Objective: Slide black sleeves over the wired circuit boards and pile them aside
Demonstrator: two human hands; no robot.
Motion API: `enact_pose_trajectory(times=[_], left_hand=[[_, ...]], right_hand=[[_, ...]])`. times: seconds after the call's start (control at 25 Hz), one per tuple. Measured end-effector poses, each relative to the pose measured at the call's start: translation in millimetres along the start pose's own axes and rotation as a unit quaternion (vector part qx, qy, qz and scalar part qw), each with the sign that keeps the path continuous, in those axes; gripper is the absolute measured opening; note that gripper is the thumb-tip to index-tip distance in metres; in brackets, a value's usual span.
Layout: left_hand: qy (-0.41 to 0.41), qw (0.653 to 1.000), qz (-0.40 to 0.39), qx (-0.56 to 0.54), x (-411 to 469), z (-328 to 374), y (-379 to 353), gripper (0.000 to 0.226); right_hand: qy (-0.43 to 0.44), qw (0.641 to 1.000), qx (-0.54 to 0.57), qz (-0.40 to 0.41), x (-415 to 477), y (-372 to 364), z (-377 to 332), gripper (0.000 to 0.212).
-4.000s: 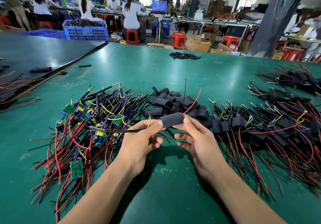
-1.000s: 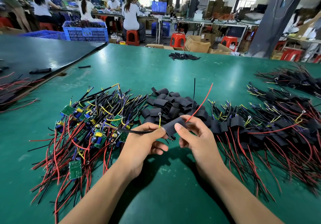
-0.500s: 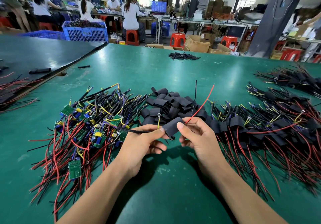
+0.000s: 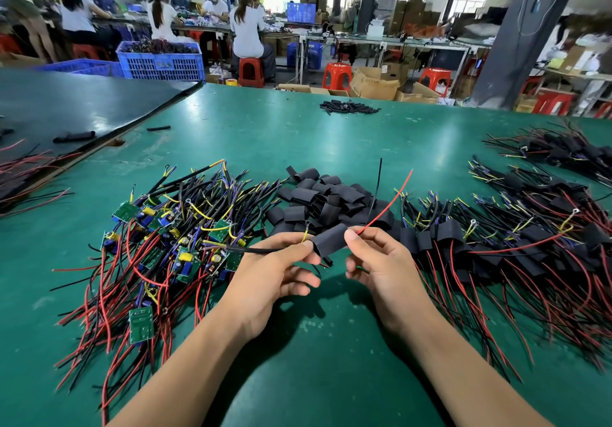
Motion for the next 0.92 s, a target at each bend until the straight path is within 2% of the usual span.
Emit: enact_pose_trajectory(times=[0.16,0.28,0.76,0.88,0.92], left_hand=[[-0.038,0.999,0.037,-0.007,0,6,6,0.012],[-0.045,0.997,0.054,-0.015,1,7,10,0.01],[-0.032,0.998,0.04,-0.023,0,6,6,0.006],[-0.019,0.999,0.035,-0.033,2,4,6,0.012],[-0.016,0.999,0.032,-0.036,2,4,6,0.014]], right_hand=[[-0.003,1.0,-0.019,-0.009,-2,-4,4,0.003],[-0.004,0.999,-0.037,-0.016,-3,-7,5,0.008],[-0.016,1.0,-0.024,-0.013,-7,-8,1,0.009],[-0.022,1.0,-0.011,-0.007,-6,-5,2,0.004],[-0.029,1.0,0.001,-0.008,-6,-6,3,0.009]])
Point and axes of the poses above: each hand's wrist, its own x-axis towards the middle knuckle, its own y-axis out of the back of the hand, z = x × y, the point moved 9 cm from there along x, towards the middle knuckle, and after that the axes turned 1 degree about -z, right-handed, at the moved point
